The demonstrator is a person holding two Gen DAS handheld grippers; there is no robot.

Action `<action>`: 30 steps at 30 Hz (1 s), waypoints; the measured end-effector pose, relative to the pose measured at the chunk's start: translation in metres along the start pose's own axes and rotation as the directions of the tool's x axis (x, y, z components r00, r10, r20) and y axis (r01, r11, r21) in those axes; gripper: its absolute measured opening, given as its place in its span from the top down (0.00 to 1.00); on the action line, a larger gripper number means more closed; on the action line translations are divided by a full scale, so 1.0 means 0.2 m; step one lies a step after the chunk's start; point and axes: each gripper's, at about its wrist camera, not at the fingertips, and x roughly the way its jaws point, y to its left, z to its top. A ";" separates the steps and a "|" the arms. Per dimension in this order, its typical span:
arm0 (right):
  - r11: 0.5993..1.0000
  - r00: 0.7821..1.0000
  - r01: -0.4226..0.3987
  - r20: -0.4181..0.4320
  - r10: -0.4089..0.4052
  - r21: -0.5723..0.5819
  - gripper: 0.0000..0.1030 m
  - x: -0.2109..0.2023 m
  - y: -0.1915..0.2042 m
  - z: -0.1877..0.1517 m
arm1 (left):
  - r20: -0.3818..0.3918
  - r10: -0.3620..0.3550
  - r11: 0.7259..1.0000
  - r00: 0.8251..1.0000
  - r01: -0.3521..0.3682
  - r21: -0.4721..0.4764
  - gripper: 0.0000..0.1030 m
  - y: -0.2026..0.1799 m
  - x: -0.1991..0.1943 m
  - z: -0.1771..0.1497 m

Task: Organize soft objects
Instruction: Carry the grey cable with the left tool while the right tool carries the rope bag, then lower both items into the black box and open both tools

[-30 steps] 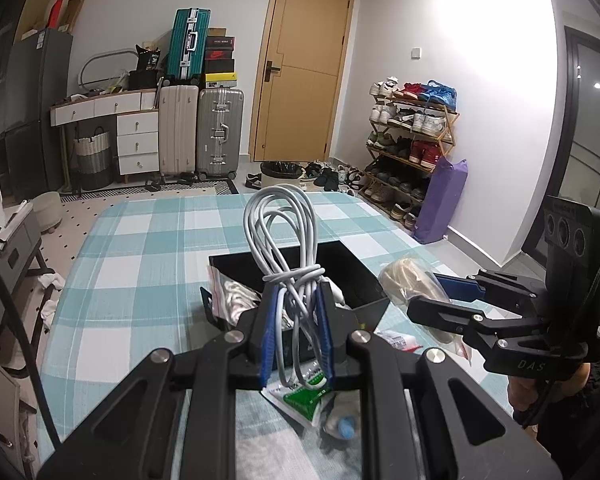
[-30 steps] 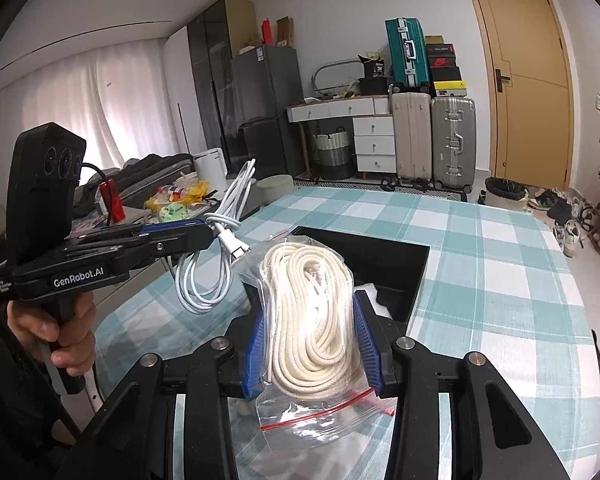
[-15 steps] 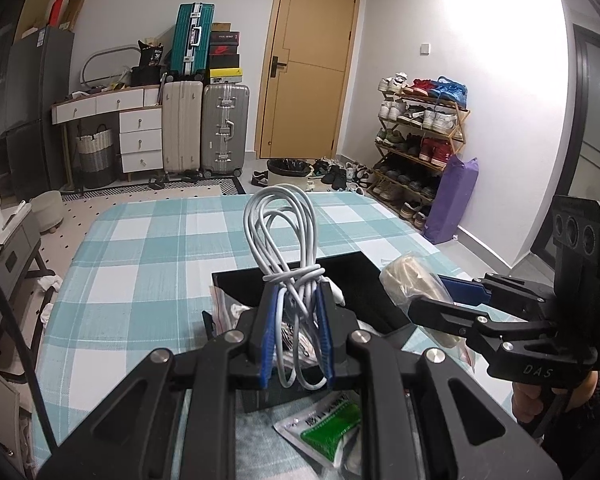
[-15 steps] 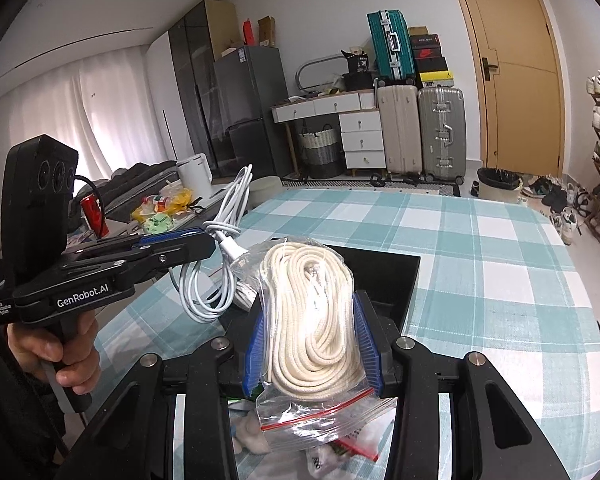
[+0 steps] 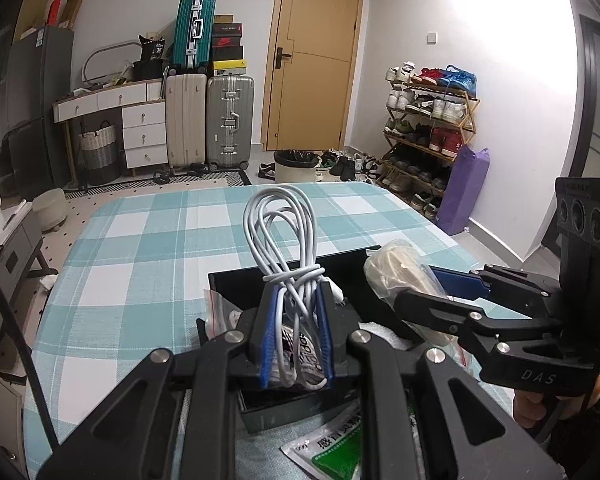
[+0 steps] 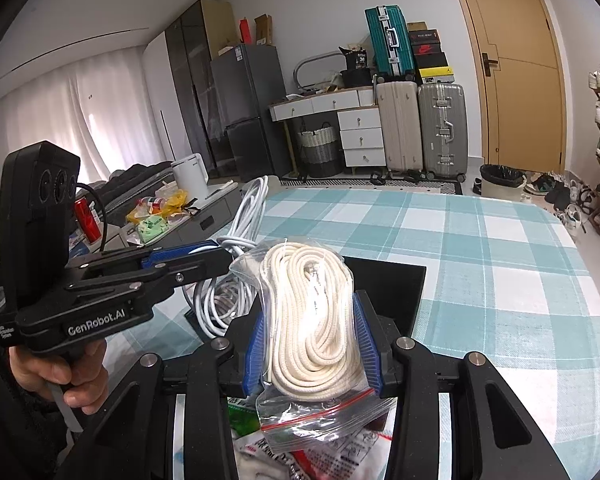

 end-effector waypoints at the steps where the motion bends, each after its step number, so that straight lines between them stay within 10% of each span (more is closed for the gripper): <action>1: 1.000 1.000 0.000 -0.003 0.000 0.002 0.61 0.02 -0.01 0.00 | -0.002 0.002 1.000 1.000 -0.002 0.003 0.84 0.00 0.01 0.00; 21: 0.999 0.999 0.033 -0.035 -0.033 0.014 0.60 0.16 -0.06 0.00 | -0.072 -0.012 1.000 0.997 0.014 0.027 0.83 -0.02 0.13 -0.03; 25: 0.999 0.998 0.050 -0.027 -0.050 0.003 0.49 0.14 -0.05 0.00 | -0.079 -0.005 1.000 0.997 0.007 0.029 0.53 -0.03 0.11 -0.03; 30: 0.999 0.999 0.054 -0.004 -0.054 0.005 0.16 0.02 -0.06 -0.01 | -0.066 0.010 0.999 0.998 -0.007 0.045 0.45 -0.04 0.04 -0.04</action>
